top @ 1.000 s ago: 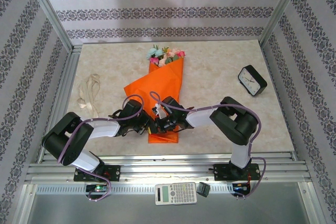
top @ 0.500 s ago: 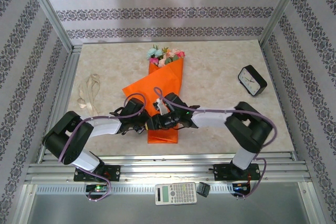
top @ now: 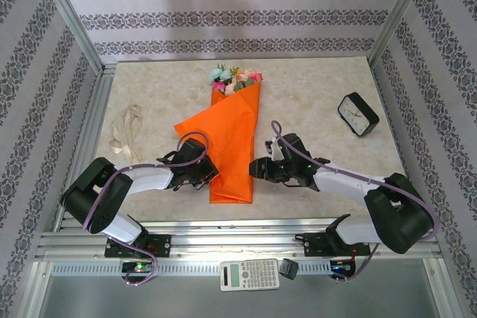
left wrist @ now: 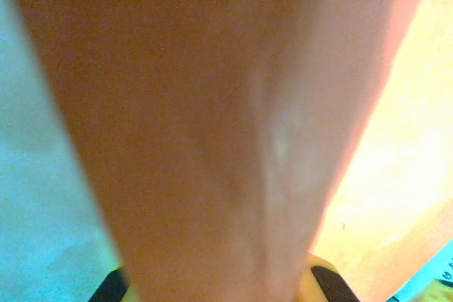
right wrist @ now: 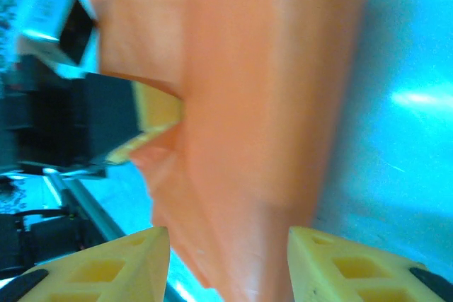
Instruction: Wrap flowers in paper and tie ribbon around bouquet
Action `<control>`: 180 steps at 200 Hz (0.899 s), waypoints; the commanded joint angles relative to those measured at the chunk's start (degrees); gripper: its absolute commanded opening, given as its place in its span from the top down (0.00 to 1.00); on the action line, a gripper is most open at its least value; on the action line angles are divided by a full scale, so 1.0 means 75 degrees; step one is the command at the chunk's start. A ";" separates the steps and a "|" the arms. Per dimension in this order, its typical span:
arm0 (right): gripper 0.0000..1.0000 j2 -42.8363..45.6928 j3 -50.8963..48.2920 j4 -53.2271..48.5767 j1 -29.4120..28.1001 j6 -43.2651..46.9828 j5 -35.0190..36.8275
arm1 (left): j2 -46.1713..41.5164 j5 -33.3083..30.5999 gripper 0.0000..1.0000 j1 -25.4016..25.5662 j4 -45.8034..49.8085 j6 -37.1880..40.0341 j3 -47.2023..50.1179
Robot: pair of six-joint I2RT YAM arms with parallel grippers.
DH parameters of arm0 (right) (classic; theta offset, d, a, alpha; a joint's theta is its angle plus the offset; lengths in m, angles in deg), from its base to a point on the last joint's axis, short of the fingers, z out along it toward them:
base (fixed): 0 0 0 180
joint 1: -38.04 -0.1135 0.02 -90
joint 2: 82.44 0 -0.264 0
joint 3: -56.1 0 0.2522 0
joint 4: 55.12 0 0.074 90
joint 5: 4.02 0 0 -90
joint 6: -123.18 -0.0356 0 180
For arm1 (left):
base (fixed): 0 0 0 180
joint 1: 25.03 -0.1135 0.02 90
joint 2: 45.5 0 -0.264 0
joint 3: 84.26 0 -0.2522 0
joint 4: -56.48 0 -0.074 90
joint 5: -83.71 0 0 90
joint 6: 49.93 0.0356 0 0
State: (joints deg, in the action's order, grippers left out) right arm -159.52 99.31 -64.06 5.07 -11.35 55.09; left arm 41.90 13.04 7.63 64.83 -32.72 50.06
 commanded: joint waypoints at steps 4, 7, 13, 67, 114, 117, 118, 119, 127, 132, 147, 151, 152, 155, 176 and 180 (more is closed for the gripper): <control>0.54 -0.0339 -0.0003 0.0284 0.0147 0.0409 -0.0162 | 0.0367 -0.0883 1.00 0.0016 0.2041 0.0186 0.0354; 0.54 -0.0391 -0.0001 0.0324 0.0162 0.0442 -0.0185 | 0.0391 -0.0883 1.00 0.0016 0.2061 0.0184 0.0354; 0.53 -0.0505 0.0009 0.0431 0.0186 0.0479 -0.0241 | 0.0403 -0.0906 1.00 0.0016 0.2120 0.0201 0.0344; 0.58 -0.1798 0.0368 0.1374 0.0167 0.0524 -0.0719 | 0.0453 -0.1088 1.00 0.0016 0.2425 0.0289 0.0304; 0.76 -0.2315 0.0555 0.1955 0.0154 0.0431 -0.0837 | 0.0578 -0.1097 1.00 0.0016 0.2402 0.0375 0.0354; 0.78 -0.2320 0.0550 0.1985 0.0157 0.0408 -0.0838 | 0.0568 -0.1103 1.00 0.0016 0.2405 0.0394 0.0354; 0.78 -0.2320 0.0544 0.2007 0.0155 0.0401 -0.0832 | 0.0563 -0.1102 1.00 0.0016 0.2413 0.0397 0.0348; 0.79 -0.2326 0.0541 0.2018 0.0155 0.0398 -0.0841 | 0.0561 -0.1102 1.00 0.0016 0.2411 0.0393 0.0351; 0.84 -0.2318 0.0496 0.2148 0.0169 0.0335 -0.0828 | 0.0575 -0.1133 1.00 0.0016 0.2481 0.0450 0.0319; 0.86 -0.2290 0.0463 0.2204 0.0172 0.0305 -0.0815 | 0.0574 -0.1167 1.00 0.0016 0.2536 0.0487 0.0298; 0.93 -0.2179 0.0400 0.2309 0.0176 0.0260 -0.0803 | 0.0575 -0.1217 1.00 0.0016 0.2635 0.0563 0.0260; 0.95 -0.2136 0.0392 0.2305 0.0177 0.0255 -0.0787 | 0.0570 -0.1230 1.00 0.0016 0.2653 0.0586 0.0260; 0.95 -0.2134 0.0389 0.2302 0.0177 0.0254 -0.0789 | 0.0576 -0.1230 1.00 0.0016 0.2654 0.0582 0.0254; 0.96 -0.2098 0.0377 0.2299 0.0180 0.0254 -0.0780 | 0.0580 -0.1240 1.00 0.0016 0.2671 0.0604 0.0249; 0.94 -0.1894 0.0298 0.2271 0.0220 0.0284 -0.0688 | 0.0594 -0.1274 1.00 0.0004 0.2751 0.0674 0.0221; 0.90 -0.1868 0.0283 0.2292 0.0239 0.0281 -0.0691 | 0.0604 -0.1271 1.00 0.0004 0.2766 0.0697 0.0220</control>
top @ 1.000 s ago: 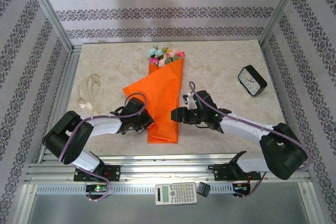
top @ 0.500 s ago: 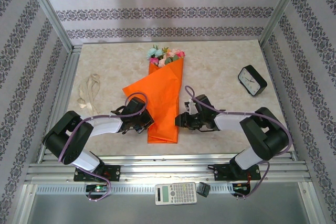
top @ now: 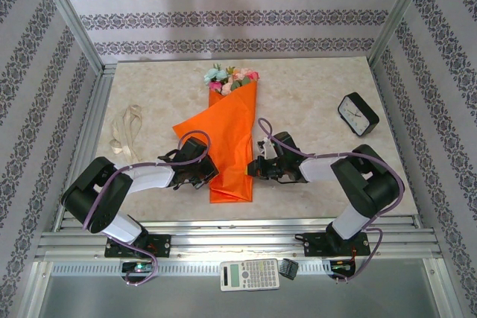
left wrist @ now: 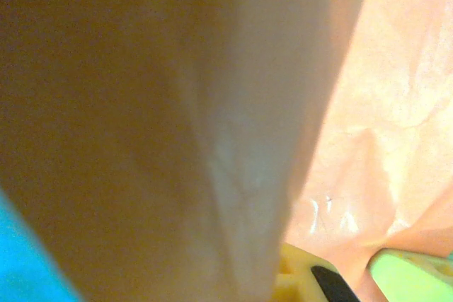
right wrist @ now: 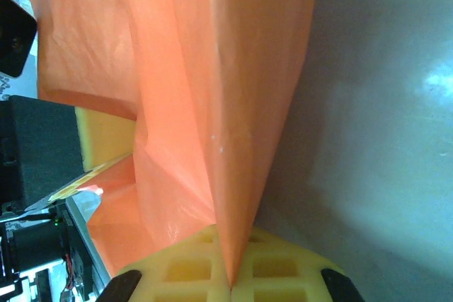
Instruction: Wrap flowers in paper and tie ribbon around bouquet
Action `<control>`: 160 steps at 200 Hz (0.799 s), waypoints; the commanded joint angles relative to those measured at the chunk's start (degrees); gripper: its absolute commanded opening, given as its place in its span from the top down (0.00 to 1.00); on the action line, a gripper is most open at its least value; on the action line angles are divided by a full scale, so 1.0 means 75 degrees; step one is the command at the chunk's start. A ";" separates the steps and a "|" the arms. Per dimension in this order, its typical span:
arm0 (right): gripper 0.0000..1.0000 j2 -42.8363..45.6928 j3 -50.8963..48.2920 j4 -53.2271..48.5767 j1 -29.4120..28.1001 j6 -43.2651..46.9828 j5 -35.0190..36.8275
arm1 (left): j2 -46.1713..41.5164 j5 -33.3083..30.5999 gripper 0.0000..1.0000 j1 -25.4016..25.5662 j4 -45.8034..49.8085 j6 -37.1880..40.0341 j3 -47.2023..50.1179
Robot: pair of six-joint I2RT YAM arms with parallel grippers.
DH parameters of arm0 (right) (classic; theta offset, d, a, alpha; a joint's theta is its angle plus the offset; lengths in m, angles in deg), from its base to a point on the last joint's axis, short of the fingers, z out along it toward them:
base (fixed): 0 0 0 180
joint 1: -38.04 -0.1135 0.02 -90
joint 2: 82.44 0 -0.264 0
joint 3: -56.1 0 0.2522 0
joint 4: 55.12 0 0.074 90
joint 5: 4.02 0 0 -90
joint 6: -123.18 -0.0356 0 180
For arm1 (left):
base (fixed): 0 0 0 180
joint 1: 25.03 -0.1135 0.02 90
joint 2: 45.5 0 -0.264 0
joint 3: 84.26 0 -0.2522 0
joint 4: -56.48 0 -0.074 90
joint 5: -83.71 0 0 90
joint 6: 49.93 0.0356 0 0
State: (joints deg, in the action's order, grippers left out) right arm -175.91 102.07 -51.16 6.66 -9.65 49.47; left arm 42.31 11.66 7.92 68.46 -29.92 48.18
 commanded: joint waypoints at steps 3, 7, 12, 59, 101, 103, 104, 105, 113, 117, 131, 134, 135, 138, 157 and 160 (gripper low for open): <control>0.85 0.0336 -0.0087 0.0579 0.0043 0.0060 0.0053 | 0.0550 -0.1093 1.00 -0.0032 0.2286 0.0338 0.0472; 0.79 0.0334 -0.0081 0.0577 0.0063 0.0072 0.0061 | 0.0550 -0.1087 1.00 -0.0028 0.2289 0.0353 0.0474; 0.73 0.0327 -0.0067 0.0568 0.0096 0.0091 0.0052 | 0.0550 -0.1086 1.00 -0.0034 0.2301 0.0386 0.0476; 0.62 -0.0433 0.0522 0.0615 0.0311 0.0362 -0.0326 | 0.0573 -0.1140 1.00 -0.0116 0.2520 0.0622 0.0387; 0.64 -0.1025 0.0843 0.0982 0.0497 0.0359 -0.0683 | 0.0658 -0.1128 1.00 -0.0169 0.2596 0.0741 0.0401; 0.64 -0.1040 0.0857 0.0996 0.0499 0.0350 -0.0709 | 0.0671 -0.1137 1.00 -0.0173 0.2594 0.0751 0.0404; 0.64 -0.1044 0.0860 0.0999 0.0507 0.0347 -0.0721 | 0.0669 -0.1139 1.00 -0.0174 0.2593 0.0759 0.0405; 0.64 -0.1053 0.0867 0.1006 0.0511 0.0351 -0.0727 | 0.0668 -0.1134 1.00 -0.0174 0.2599 0.0763 0.0399; 0.66 -0.1100 0.0874 0.1069 0.0546 0.0342 -0.0782 | 0.0687 -0.1145 1.00 -0.0192 0.2643 0.0787 0.0388; 0.68 -0.1113 0.0874 0.1129 0.0572 0.0326 -0.0812 | 0.0700 -0.1151 1.00 -0.0203 0.2650 0.0804 0.0376; 0.78 -0.1142 0.0851 0.1282 0.0632 0.0287 -0.0951 | 0.0725 -0.1181 1.00 -0.0232 0.2735 0.0867 0.0359; 0.81 -0.1132 0.0842 0.1293 0.0641 0.0282 -0.0971 | 0.0734 -0.1195 1.00 -0.0233 0.2759 0.0880 0.0341; 0.82 -0.1132 0.0840 0.1293 0.0643 0.0283 -0.0981 | 0.0736 -0.1197 1.00 -0.0233 0.2770 0.0888 0.0344; 0.86 -0.1122 0.0832 0.1304 0.0657 0.0290 -0.0988 | 0.0737 -0.1204 1.00 -0.0243 0.2795 0.0903 0.0332; 0.97 -0.1049 0.0770 0.1362 0.0691 0.0297 -0.1049 | 0.0753 -0.1237 1.00 -0.0277 0.2862 0.0966 0.0319; 0.96 -0.1049 0.0760 0.1380 0.0697 0.0288 -0.1058 | 0.0750 -0.1236 1.00 -0.0280 0.2851 0.0977 0.0317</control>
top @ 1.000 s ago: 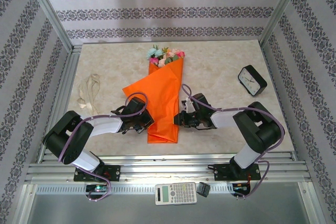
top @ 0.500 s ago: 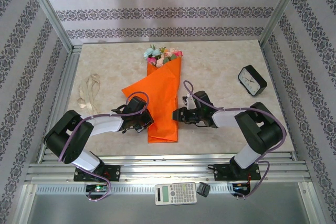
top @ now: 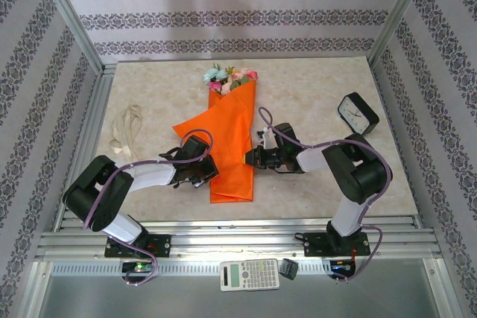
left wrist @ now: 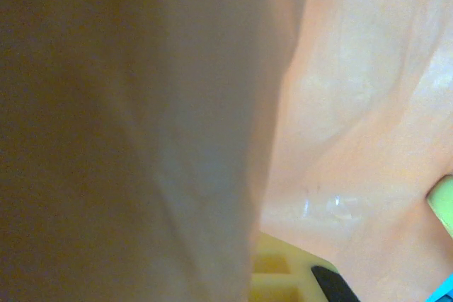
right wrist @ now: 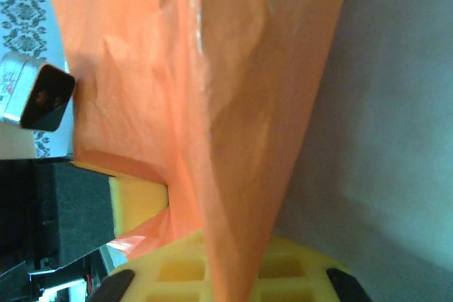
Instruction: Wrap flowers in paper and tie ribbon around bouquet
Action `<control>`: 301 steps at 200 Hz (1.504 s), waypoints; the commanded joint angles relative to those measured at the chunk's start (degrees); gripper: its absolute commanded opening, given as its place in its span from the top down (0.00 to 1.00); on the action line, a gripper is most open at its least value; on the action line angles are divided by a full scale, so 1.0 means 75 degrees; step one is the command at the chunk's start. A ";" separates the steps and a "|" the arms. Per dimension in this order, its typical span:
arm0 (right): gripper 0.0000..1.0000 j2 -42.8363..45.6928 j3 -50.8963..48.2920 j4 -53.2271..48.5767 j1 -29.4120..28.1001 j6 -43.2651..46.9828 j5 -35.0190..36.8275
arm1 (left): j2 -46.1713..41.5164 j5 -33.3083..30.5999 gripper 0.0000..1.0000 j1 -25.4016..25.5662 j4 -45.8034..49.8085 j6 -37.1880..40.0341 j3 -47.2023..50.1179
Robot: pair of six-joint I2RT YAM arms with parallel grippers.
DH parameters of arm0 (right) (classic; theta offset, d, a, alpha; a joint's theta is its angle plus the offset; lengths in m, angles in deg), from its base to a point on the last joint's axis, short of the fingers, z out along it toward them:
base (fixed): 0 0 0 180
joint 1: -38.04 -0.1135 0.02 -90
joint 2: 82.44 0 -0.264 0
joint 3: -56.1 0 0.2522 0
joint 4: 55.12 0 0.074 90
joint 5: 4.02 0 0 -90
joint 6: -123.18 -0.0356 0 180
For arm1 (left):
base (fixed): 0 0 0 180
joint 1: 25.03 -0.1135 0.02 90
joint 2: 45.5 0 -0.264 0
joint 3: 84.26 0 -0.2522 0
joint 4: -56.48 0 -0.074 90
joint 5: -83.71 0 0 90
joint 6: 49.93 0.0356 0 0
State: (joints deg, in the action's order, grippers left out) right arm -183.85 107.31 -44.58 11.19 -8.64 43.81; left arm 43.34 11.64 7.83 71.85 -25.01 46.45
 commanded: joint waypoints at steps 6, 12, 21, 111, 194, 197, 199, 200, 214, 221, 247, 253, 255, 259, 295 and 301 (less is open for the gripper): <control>0.92 0.0015 0.0046 0.0538 0.0100 0.0151 -0.0312 | 0.0623 -0.1231 1.00 -0.0268 0.2419 0.0333 0.0553; 0.80 0.0020 0.0045 0.0557 0.0108 0.0139 -0.0309 | 0.0641 -0.1220 1.00 -0.0274 0.2421 0.0356 0.0547; 0.63 0.0010 0.0051 0.0567 0.0132 0.0139 -0.0262 | 0.0667 -0.1201 1.00 -0.0280 0.2466 0.0382 0.0524; 0.56 -0.1373 0.0993 0.1424 0.0510 -0.0343 -0.1088 | 0.0662 -0.1209 1.00 -0.0358 0.2651 0.0532 0.0503; 0.63 -0.1245 0.1115 0.1346 0.0779 -0.0303 -0.0824 | 0.0625 -0.1199 1.00 -0.0489 0.2853 0.0714 0.0448; 0.59 -0.1245 0.1121 0.1329 0.0779 -0.0304 -0.0803 | 0.0624 -0.1190 1.00 -0.0491 0.2856 0.0716 0.0442; 0.56 -0.1242 0.1132 0.1325 0.0779 -0.0297 -0.0785 | 0.0624 -0.1189 1.00 -0.0491 0.2856 0.0719 0.0444; 0.55 -0.1238 0.1139 0.1316 0.0779 -0.0296 -0.0780 | 0.0624 -0.1192 1.00 -0.0485 0.2850 0.0720 0.0440; 0.49 -0.1276 0.1243 0.1264 0.0788 -0.0305 -0.0685 | 0.0627 -0.1181 1.00 -0.0502 0.2890 0.0749 0.0425; 0.48 -0.1339 0.1332 0.1252 0.0808 -0.0317 -0.0663 | 0.0614 -0.1182 1.00 -0.0514 0.2918 0.0747 0.0426; 0.48 -0.1670 0.1619 0.1254 0.0866 -0.0415 -0.0625 | 0.0579 -0.1172 1.00 -0.0549 0.2949 0.0790 0.0434; 0.49 -0.1760 0.1678 0.1261 0.0892 -0.0424 -0.0613 | 0.0577 -0.1172 1.00 -0.0561 0.2956 0.0815 0.0435; 0.49 -0.1796 0.1693 0.1261 0.0901 -0.0438 -0.0618 | 0.0577 -0.1169 1.00 -0.0570 0.2960 0.0829 0.0430; 0.49 -0.1843 0.1725 0.1289 0.0914 -0.0468 -0.0620 | 0.0577 -0.1163 1.00 -0.0579 0.2967 0.0838 0.0426; 0.68 -0.2040 0.1903 0.1474 0.0980 -0.0660 -0.0720 | 0.0577 -0.1115 1.00 -0.0627 0.3007 0.0921 0.0440; 0.74 -0.2000 0.1869 0.1452 0.1010 -0.0631 -0.0672 | 0.0566 -0.1108 1.00 -0.0640 0.3013 0.0920 0.0452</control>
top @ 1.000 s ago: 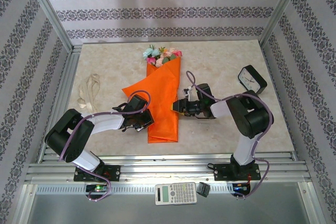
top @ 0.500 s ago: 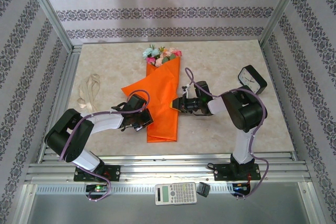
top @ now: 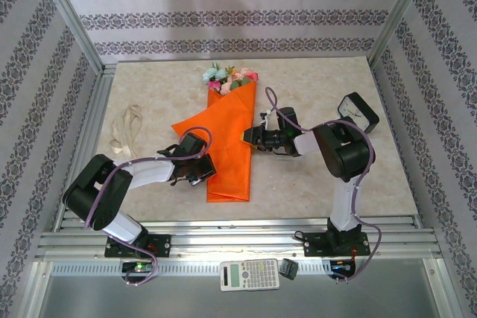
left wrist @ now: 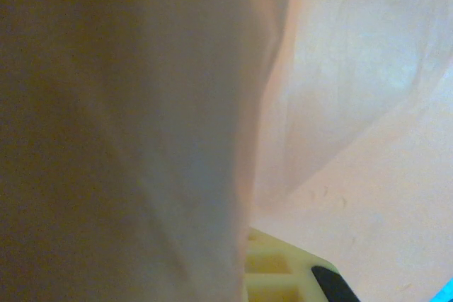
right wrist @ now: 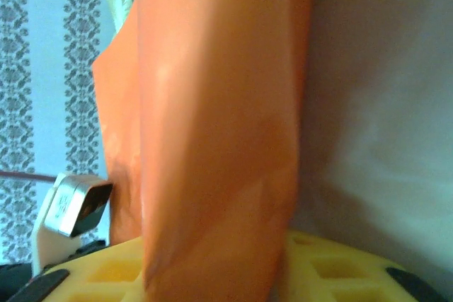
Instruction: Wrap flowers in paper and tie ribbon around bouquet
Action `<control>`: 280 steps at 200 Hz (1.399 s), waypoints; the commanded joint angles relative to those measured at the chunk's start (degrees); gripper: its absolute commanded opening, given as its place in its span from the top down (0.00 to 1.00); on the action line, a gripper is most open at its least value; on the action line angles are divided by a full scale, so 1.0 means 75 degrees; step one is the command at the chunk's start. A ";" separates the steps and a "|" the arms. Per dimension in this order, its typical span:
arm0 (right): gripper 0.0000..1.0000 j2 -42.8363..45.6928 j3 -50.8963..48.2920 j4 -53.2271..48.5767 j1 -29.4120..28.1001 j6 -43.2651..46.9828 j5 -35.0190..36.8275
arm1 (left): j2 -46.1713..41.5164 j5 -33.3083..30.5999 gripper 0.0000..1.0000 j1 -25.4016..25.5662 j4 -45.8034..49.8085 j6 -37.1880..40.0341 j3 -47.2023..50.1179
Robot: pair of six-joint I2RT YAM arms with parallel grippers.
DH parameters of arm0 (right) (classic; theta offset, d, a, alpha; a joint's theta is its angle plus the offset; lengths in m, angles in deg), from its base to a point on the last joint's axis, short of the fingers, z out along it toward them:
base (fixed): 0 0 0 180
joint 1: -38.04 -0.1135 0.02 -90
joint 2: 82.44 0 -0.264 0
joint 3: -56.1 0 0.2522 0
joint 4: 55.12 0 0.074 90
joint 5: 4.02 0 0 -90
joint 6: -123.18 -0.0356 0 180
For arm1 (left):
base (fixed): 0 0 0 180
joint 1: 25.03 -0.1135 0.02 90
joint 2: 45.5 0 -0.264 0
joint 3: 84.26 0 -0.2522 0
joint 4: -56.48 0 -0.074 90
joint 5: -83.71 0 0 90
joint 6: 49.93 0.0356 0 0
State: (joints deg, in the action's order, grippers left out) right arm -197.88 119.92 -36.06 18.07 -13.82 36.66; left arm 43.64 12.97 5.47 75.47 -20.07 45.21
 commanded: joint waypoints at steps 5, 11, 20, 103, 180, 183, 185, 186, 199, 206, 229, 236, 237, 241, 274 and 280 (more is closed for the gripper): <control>0.80 -0.0078 0.0160 0.0323 0.0113 0.0064 0.0321 | 0.0513 -0.1286 1.00 -0.0323 0.2525 0.0283 0.0616; 0.85 -0.0029 0.0103 0.0323 0.0156 0.0068 0.0380 | 0.0493 -0.1288 1.00 -0.0340 0.2535 0.0273 0.0627; 0.86 0.0060 0.0052 0.0325 0.0212 0.0075 0.0458 | 0.0467 -0.1279 1.00 -0.0351 0.2548 0.0301 0.0639; 0.61 -0.0624 0.0864 0.0045 0.0272 -0.0016 0.0588 | 0.0387 -0.1265 1.00 -0.0399 0.2595 0.0389 0.0670; 0.56 -0.0406 0.1345 -0.0314 0.0459 0.0001 0.1066 | 0.0372 -0.1271 1.00 -0.0404 0.2572 0.0401 0.0710; 0.55 -0.0427 0.1394 -0.0345 0.0477 0.0001 0.1058 | 0.0372 -0.1274 1.00 -0.0407 0.2569 0.0401 0.0720; 0.55 -0.0452 0.1430 -0.0377 0.0490 0.0007 0.1057 | 0.0372 -0.1270 1.00 -0.0410 0.2571 0.0401 0.0729; 0.55 -0.0464 0.1438 -0.0378 0.0492 0.0002 0.1057 | 0.0372 -0.1275 1.00 -0.0410 0.2565 0.0401 0.0730; 0.58 -0.0651 0.1679 -0.0404 0.0537 -0.0079 0.1021 | 0.0372 -0.1267 1.00 -0.0411 0.2549 0.0390 0.0741; 0.61 -0.0748 0.1788 -0.0403 0.0566 -0.0117 0.1024 | 0.0372 -0.1248 1.00 -0.0411 0.2537 0.0378 0.0743; 0.84 -0.1040 0.2116 -0.0405 0.0664 -0.0282 0.1068 | 0.0366 -0.1241 1.00 -0.0408 0.2525 0.0358 0.0751; 0.95 -0.1099 0.2186 -0.0416 0.0693 -0.0322 0.1101 | 0.0364 -0.1245 1.00 -0.0409 0.2531 0.0360 0.0755; 0.96 -0.1103 0.2197 -0.0421 0.0699 -0.0326 0.1108 | 0.0362 -0.1245 1.00 -0.0410 0.2534 0.0357 0.0755; 1.00 -0.1108 0.2223 -0.0409 0.0698 -0.0340 0.1132 | 0.0371 -0.1239 1.00 -0.0408 0.2536 0.0358 0.0749; 0.96 -0.1115 0.2487 -0.0528 0.0755 -0.0299 0.1241 | 0.0363 -0.1237 1.00 -0.0411 0.2548 0.0378 0.0737; 0.86 -0.1139 0.2556 -0.0561 0.0752 -0.0300 0.1253 | 0.0362 -0.1243 1.00 -0.0411 0.2551 0.0388 0.0734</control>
State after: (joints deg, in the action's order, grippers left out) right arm -206.05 135.95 -40.47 22.94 -16.49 43.98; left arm 42.73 13.15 4.42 76.65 -18.58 45.47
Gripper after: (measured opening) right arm 0.055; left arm 0.046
